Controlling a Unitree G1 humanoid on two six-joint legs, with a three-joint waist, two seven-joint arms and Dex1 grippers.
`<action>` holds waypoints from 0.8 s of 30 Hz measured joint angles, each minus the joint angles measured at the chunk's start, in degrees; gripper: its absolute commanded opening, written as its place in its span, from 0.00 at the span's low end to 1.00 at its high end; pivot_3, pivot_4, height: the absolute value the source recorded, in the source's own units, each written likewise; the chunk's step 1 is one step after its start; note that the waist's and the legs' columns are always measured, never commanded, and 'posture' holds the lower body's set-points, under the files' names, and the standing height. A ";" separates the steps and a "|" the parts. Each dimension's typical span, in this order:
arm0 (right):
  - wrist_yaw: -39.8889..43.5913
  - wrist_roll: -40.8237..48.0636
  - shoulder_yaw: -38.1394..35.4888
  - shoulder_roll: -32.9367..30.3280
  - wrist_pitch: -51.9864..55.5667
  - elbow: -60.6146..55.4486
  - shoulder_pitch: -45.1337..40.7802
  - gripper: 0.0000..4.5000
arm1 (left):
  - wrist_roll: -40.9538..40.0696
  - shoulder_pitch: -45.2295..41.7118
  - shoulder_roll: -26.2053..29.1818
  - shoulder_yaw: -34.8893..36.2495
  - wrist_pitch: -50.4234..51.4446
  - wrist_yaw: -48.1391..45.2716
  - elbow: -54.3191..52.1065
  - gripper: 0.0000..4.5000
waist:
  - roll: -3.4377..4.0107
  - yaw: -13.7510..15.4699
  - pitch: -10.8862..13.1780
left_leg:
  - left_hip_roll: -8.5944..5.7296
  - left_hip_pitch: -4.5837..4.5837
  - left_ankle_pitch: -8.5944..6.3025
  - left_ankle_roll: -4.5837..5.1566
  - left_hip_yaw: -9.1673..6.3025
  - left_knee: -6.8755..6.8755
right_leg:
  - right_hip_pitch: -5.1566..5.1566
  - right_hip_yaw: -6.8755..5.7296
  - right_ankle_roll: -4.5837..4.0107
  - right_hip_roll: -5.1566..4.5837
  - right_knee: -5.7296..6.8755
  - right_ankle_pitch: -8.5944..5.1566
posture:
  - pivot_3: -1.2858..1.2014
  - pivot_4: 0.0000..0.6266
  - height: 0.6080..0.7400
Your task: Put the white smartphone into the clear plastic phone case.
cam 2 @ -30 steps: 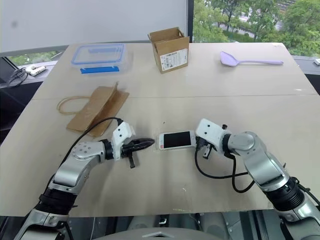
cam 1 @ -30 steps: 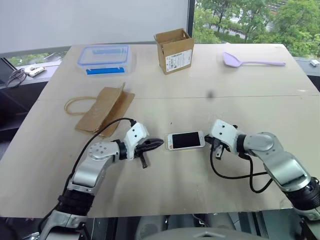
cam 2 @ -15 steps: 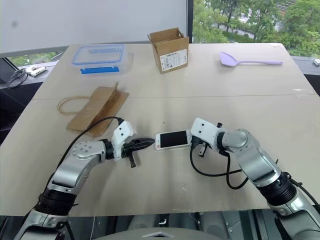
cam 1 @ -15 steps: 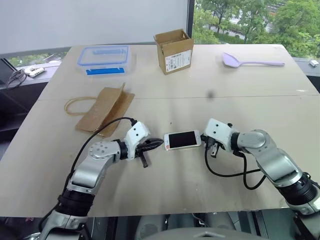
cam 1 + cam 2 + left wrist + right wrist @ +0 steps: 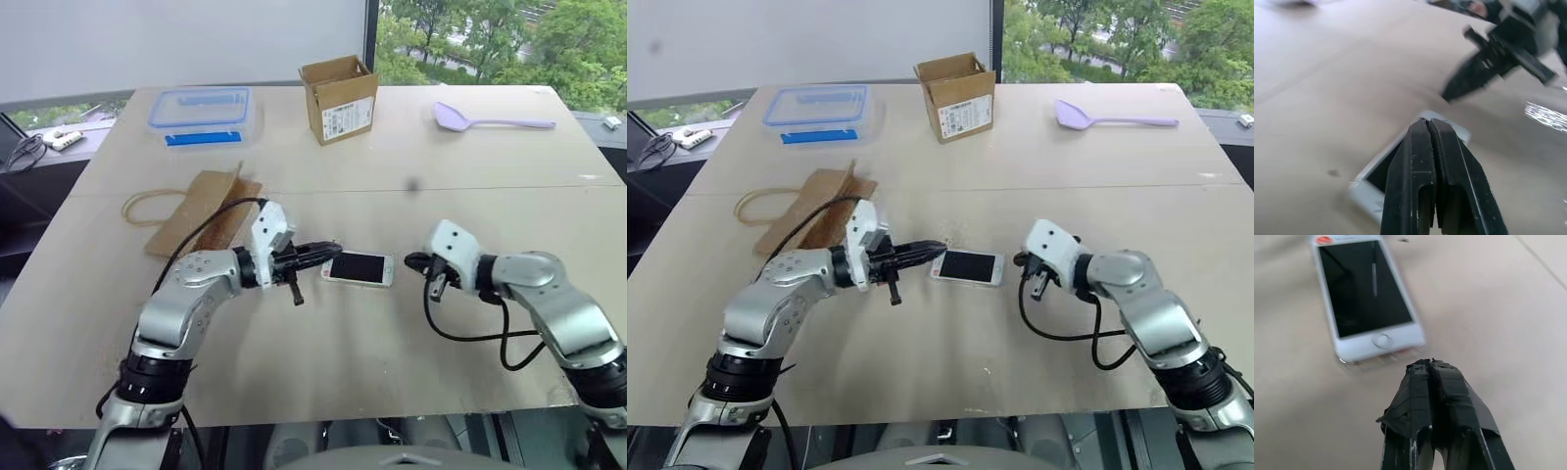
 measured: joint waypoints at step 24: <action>2.31 2.35 8.80 2.93 -1.86 12.10 -8.01 0.00 | 10.21 -0.32 -1.29 -5.59 -11.46 1.89 13.74 0.02 | -0.09 0.08 -0.16 | 0.09 0.94 -0.01 0.01 0.15 -0.08 | 0.75 0.14 -0.03 0.07 0.05 -0.02 | 0.52 0.24 1.00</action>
